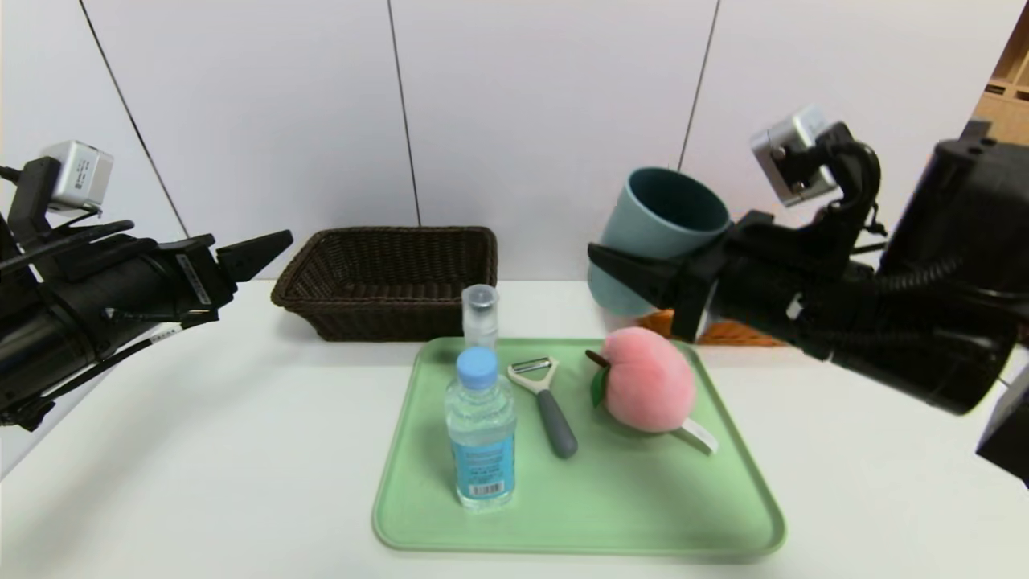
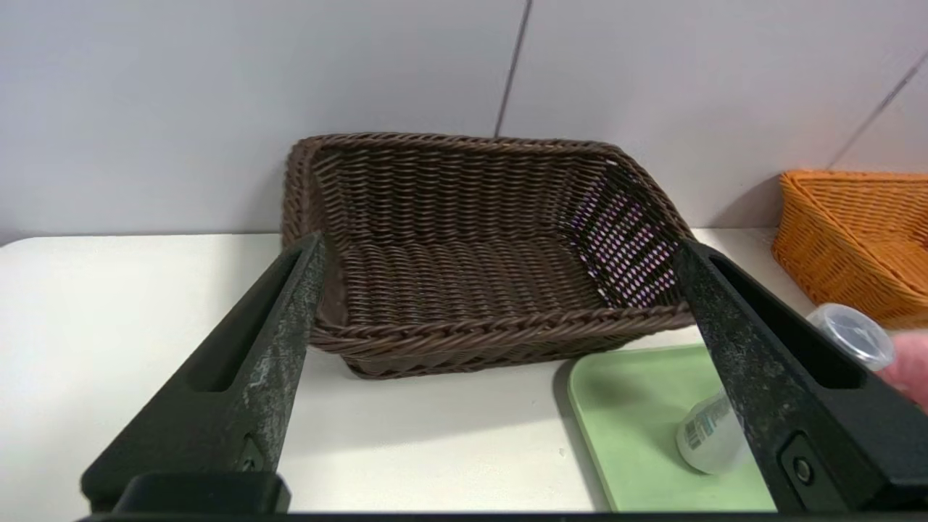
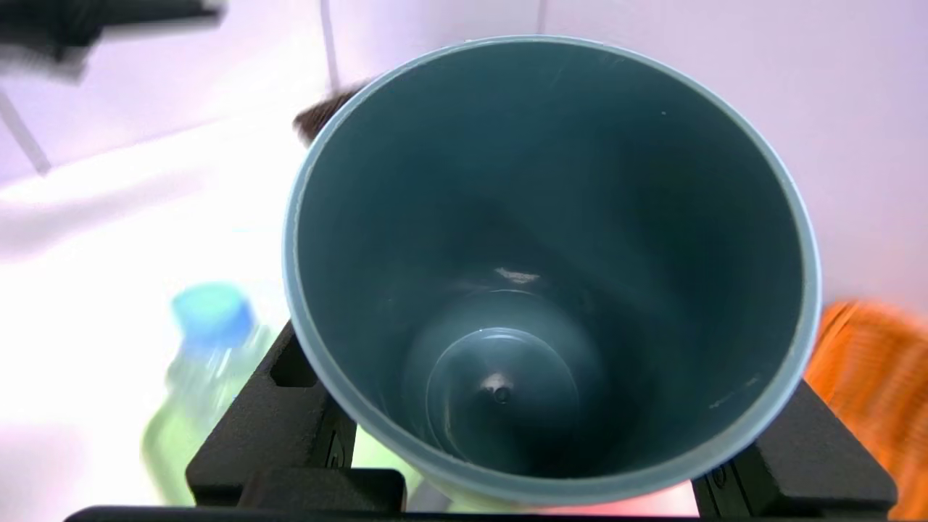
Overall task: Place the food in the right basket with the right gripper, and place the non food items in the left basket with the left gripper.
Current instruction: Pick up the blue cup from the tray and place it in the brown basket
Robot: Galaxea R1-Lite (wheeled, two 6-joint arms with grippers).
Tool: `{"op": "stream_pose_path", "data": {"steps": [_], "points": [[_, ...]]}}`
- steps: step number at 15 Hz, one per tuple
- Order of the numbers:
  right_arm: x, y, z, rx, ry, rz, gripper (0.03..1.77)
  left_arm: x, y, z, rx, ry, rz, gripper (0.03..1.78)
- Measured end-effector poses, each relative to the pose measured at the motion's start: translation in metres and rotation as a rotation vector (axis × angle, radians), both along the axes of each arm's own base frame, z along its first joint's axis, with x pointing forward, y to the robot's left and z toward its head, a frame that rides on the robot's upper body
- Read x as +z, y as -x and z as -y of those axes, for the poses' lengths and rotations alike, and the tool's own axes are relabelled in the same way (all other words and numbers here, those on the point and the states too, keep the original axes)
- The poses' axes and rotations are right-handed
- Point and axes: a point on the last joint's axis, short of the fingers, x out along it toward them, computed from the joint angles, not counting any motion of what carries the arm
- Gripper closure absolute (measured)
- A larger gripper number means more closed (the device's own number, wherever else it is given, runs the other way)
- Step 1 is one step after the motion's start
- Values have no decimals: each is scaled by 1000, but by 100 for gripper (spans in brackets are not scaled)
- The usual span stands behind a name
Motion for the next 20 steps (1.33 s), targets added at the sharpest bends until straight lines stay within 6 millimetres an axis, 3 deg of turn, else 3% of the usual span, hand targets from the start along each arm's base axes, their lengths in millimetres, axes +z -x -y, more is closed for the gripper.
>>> {"op": "stream_pose_path", "data": {"steps": [3, 8, 12, 16, 20], "points": [[23, -45, -17, -25, -14, 4, 64, 2, 3, -2, 67, -11, 14, 12], [23, -117, -67, 19, -21, 11, 64, 0, 4, -2, 78, -56, 16, 12], [25, -155, -110, 72, -58, 71, 65, 2, 2, 0, 67, -46, 51, 12], [-32, -166, -160, 179, -36, 38, 65, 3, -2, 2, 56, -40, 98, 12], [-65, -174, -172, 190, -20, 13, 65, -1, -4, 5, 47, -39, 88, 12]]}}
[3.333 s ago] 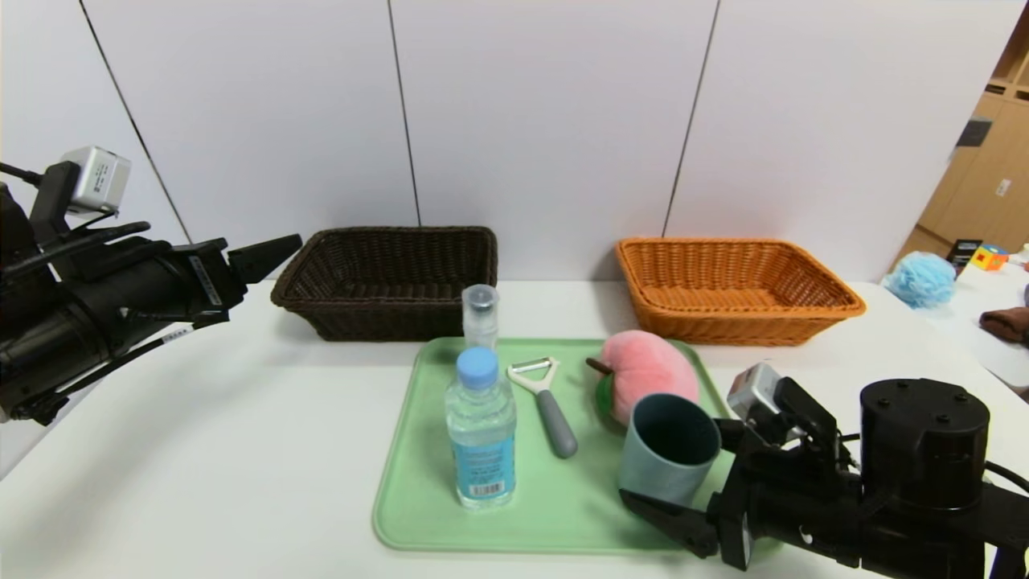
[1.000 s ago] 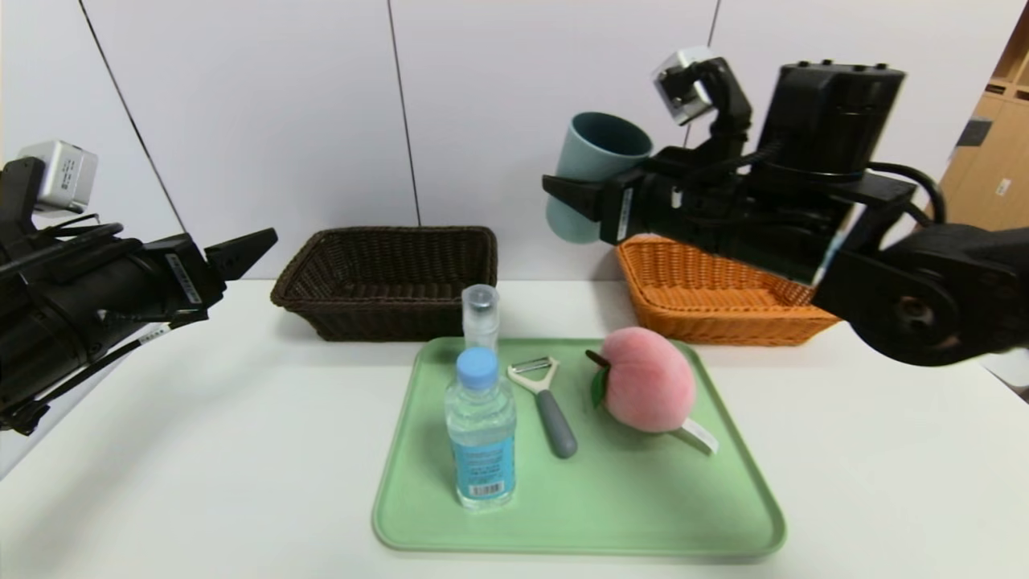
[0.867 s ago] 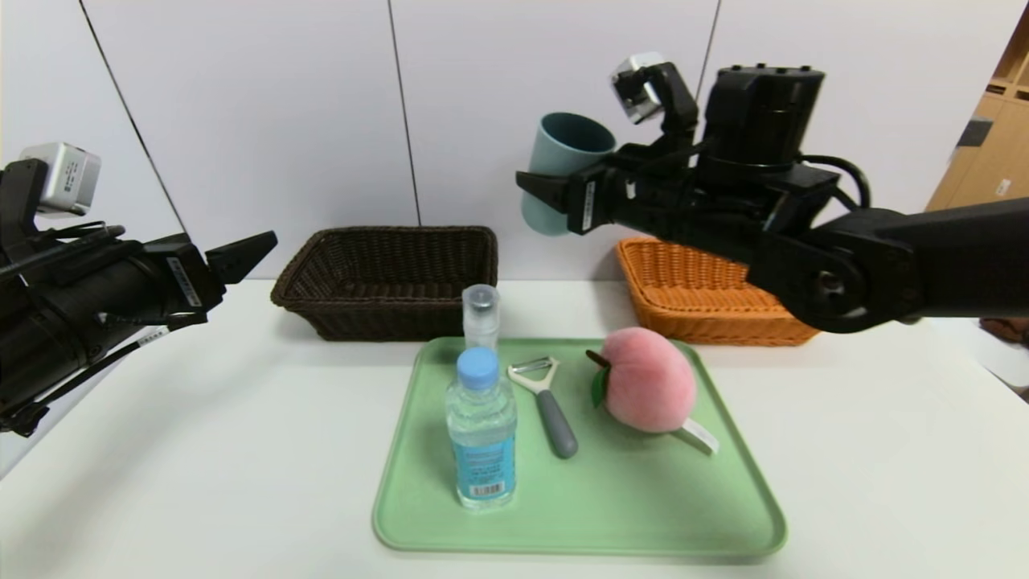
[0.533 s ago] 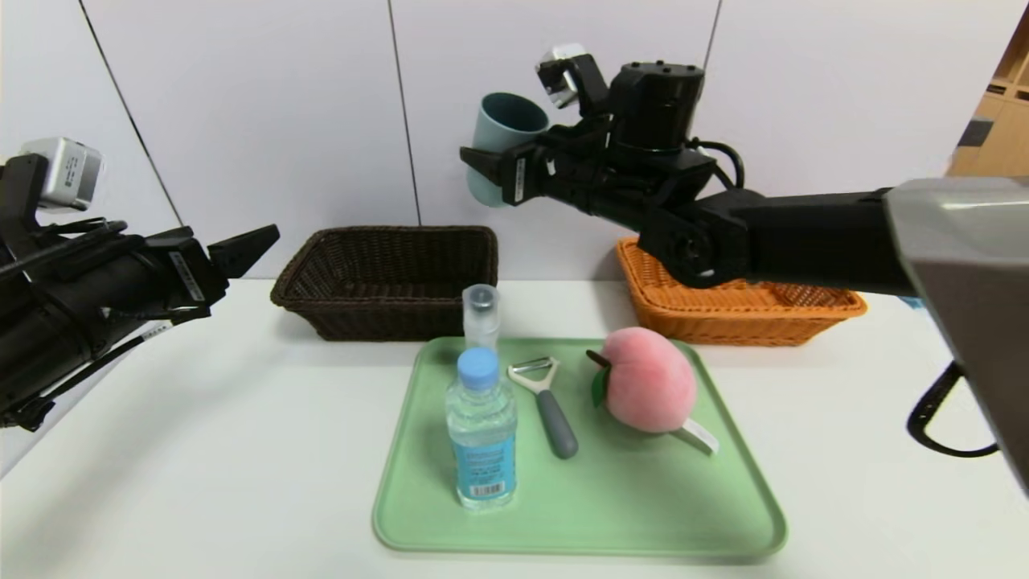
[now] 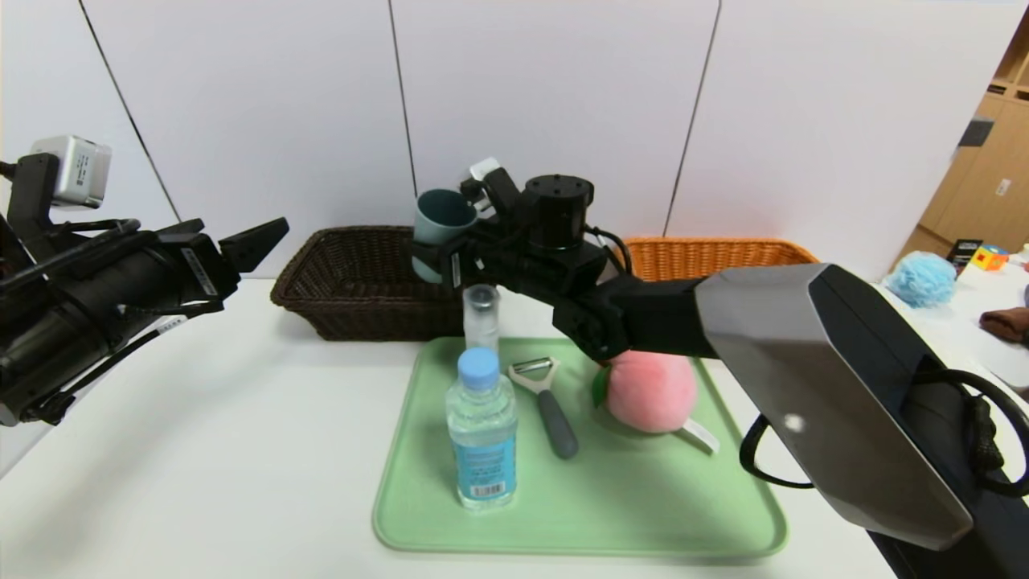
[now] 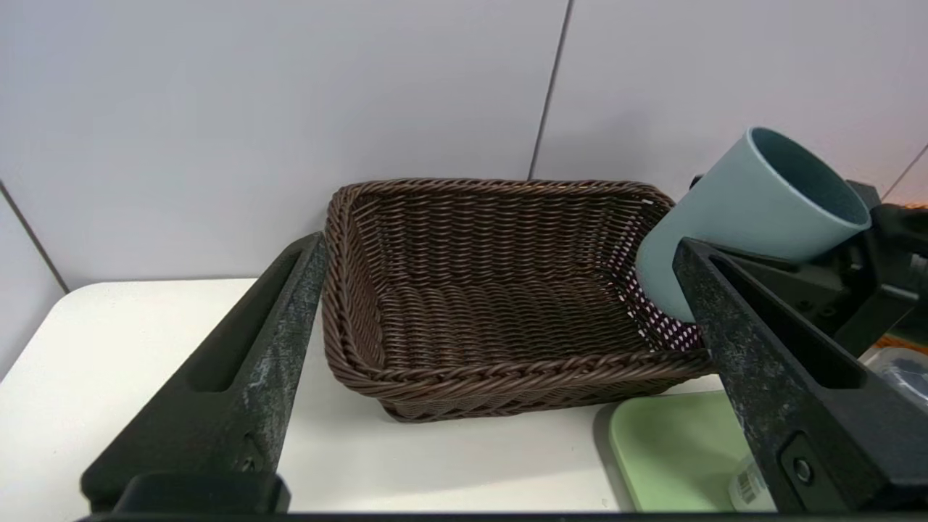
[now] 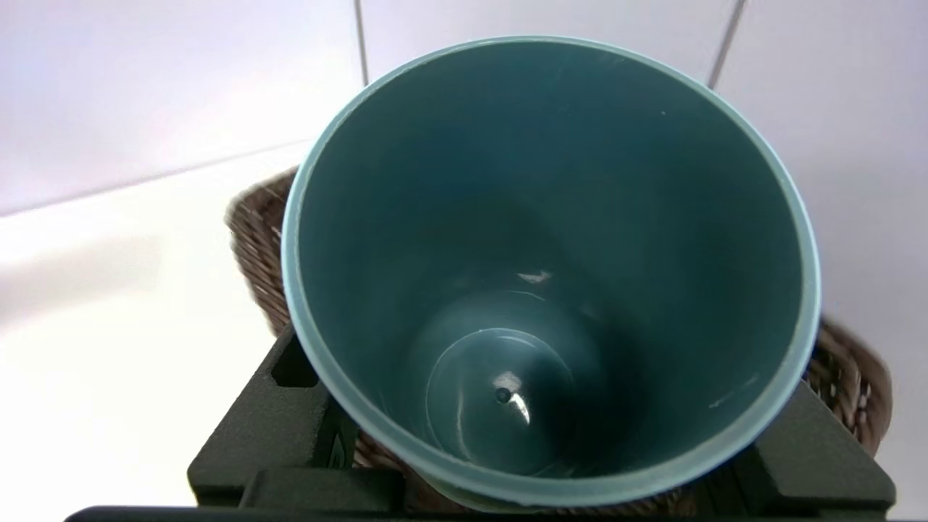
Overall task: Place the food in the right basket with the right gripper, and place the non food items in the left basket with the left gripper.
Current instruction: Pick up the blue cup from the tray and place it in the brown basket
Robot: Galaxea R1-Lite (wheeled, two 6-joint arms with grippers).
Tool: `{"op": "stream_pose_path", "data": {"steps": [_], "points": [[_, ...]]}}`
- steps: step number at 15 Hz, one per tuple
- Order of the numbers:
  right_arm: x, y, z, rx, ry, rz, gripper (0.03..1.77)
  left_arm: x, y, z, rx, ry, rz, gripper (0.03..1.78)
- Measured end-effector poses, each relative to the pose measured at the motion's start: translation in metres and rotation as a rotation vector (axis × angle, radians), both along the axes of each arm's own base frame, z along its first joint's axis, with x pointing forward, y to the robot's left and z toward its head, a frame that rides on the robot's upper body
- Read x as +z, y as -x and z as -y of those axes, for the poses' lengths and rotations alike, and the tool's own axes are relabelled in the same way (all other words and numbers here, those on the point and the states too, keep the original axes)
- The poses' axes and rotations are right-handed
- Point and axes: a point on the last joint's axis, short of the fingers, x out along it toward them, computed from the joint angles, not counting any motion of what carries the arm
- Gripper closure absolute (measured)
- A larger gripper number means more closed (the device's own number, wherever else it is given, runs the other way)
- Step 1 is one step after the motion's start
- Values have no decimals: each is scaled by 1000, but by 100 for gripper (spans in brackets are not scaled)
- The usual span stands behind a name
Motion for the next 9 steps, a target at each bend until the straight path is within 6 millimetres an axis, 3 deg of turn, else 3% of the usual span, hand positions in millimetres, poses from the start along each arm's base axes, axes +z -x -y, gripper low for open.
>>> {"op": "stream_pose_path", "data": {"steps": [9], "points": [[-16, -9, 3, -4, 17, -24, 65, -8, 4, 3, -14, 2, 2, 12]]}}
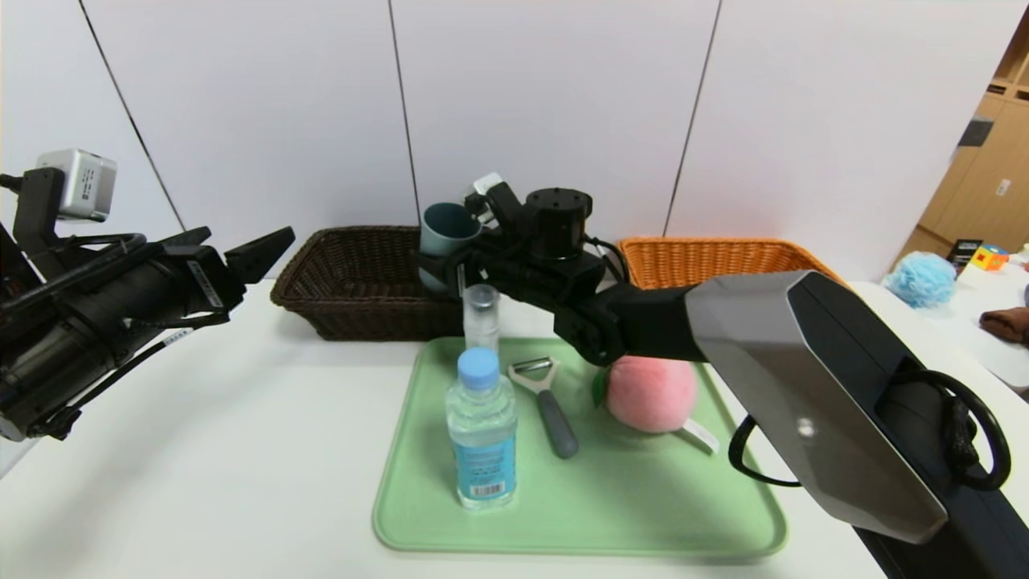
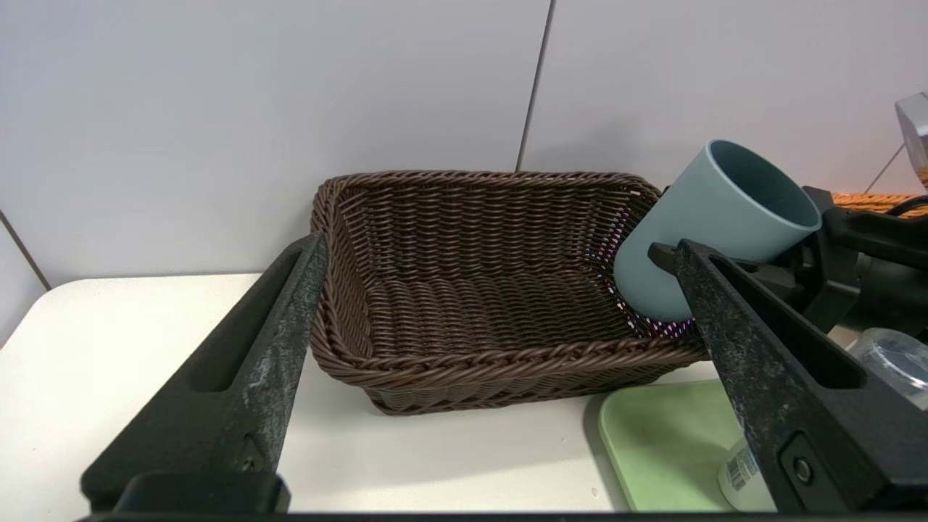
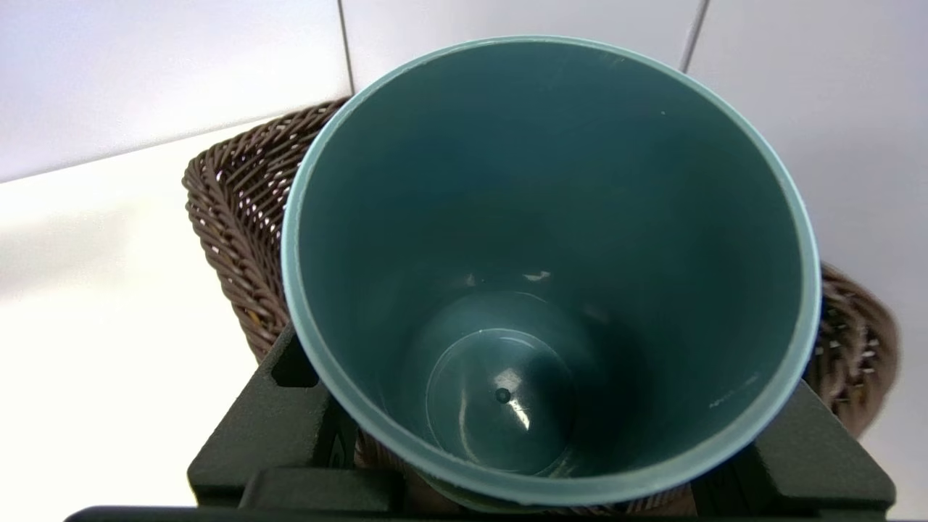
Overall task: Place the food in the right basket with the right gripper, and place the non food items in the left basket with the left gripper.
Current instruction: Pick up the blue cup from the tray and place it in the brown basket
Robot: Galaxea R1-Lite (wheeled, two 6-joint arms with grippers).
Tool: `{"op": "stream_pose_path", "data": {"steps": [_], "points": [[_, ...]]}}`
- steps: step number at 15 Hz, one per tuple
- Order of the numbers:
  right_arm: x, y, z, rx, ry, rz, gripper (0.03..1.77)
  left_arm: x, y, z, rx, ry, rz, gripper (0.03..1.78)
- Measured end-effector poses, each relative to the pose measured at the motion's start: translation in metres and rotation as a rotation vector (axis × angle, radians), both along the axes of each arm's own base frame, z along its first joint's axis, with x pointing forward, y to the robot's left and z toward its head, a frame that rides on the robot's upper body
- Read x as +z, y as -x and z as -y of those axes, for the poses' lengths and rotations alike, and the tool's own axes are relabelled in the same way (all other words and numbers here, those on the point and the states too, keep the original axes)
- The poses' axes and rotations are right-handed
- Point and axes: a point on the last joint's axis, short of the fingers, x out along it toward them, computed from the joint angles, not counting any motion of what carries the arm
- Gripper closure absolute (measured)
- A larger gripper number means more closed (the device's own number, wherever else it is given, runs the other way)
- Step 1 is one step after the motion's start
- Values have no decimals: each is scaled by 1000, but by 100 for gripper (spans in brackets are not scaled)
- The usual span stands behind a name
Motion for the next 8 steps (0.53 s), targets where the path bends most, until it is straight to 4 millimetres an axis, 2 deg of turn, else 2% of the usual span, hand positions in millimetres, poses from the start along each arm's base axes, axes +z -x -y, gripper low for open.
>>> {"op": "stream_pose_path", "data": {"steps": [4, 8], "points": [[-4, -2, 1, -9, 9, -13, 65, -1, 0, 0, -1, -1, 0, 12], [-3, -5, 5, -15, 8, -6, 42, 0, 0, 0, -2, -3, 1, 12]]}}
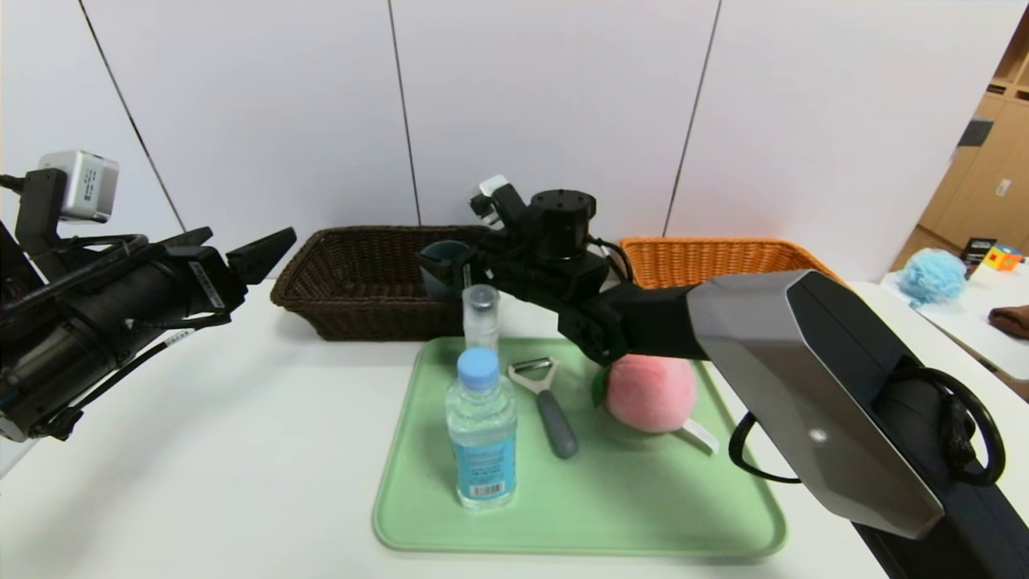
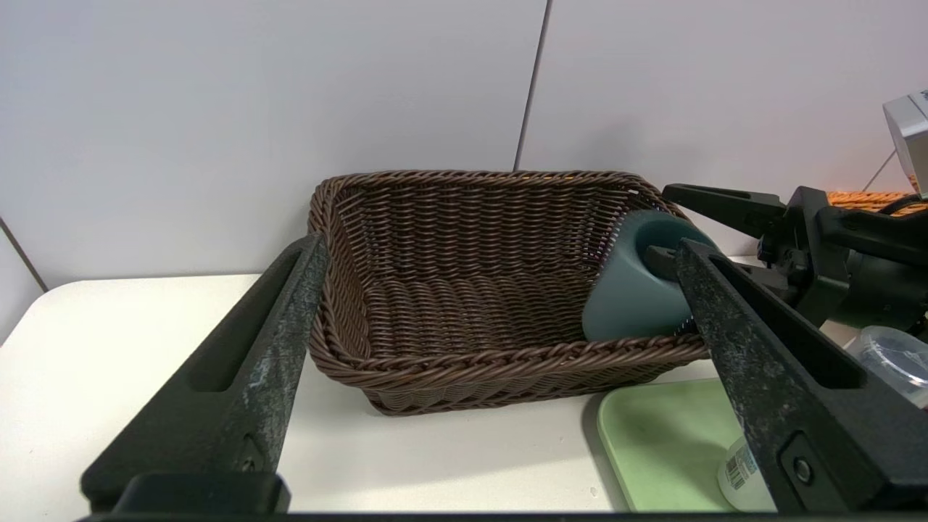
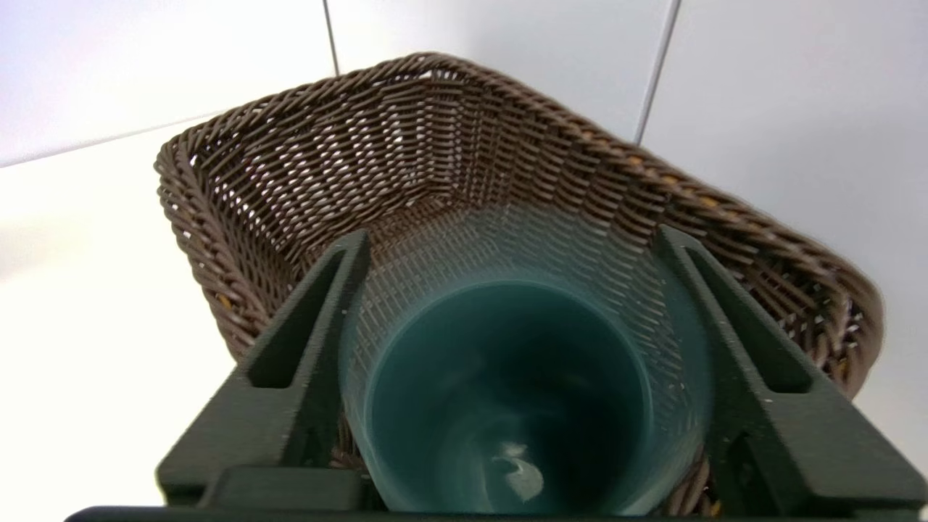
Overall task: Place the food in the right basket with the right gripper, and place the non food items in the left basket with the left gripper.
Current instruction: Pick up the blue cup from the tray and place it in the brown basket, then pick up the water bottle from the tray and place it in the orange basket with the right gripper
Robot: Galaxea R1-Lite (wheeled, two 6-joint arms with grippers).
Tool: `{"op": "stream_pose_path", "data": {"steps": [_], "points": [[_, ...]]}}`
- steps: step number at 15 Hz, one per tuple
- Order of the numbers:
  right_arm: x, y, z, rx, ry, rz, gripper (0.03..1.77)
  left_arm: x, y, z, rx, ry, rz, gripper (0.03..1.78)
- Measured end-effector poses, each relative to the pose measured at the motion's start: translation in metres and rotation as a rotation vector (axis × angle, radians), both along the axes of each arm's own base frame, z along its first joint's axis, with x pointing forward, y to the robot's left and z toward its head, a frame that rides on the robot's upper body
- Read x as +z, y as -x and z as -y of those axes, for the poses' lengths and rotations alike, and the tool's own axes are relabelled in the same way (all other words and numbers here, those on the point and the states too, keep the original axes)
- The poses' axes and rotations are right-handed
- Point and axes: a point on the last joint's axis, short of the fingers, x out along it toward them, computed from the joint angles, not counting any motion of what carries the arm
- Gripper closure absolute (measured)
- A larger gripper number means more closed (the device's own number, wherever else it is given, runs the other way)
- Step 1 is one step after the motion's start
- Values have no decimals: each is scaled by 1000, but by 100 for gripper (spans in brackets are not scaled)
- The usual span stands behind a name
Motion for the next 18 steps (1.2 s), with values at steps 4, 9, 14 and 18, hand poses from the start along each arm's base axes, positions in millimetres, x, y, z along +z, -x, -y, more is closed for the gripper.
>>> {"op": "stream_pose_path", "data": {"steps": [4, 9, 14, 18], "points": [[1, -1, 2, -5, -1, 5, 29, 0, 0, 0, 1, -1, 0, 12], [33, -9, 31, -60, -32, 56, 20, -1, 0, 0, 2, -1, -2, 12], [83, -8, 92, -189, -30, 84, 15, -1, -1, 0, 0, 13, -6, 12], [94, 24, 128, -244, 16, 16, 12, -1, -2, 0, 1, 14, -7, 12]]}}
